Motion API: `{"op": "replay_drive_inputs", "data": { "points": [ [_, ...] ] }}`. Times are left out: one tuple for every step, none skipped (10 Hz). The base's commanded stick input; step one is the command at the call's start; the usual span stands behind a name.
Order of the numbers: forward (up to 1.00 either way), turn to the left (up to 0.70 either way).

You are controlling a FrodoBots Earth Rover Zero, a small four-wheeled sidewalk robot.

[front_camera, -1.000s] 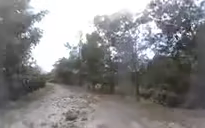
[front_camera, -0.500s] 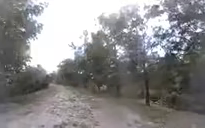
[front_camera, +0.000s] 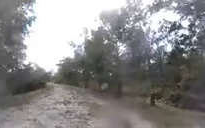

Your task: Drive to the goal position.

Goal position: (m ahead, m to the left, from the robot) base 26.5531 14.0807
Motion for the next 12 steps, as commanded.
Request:
{"op": "replay_drive_inputs", "data": {
  "points": [
    [0.85,0.34],
    [0.85,0.1],
    [0.85,0.0],
    [0.85,0.06],
    [0.85,0.25],
    [0.85,0.16],
    [0.85,0.0],
    [0.85,0.0],
    [0.85,0.0],
    [0.85,0.01],
    [0.85,0.05],
    [0.85,0.34]
  ]
}}
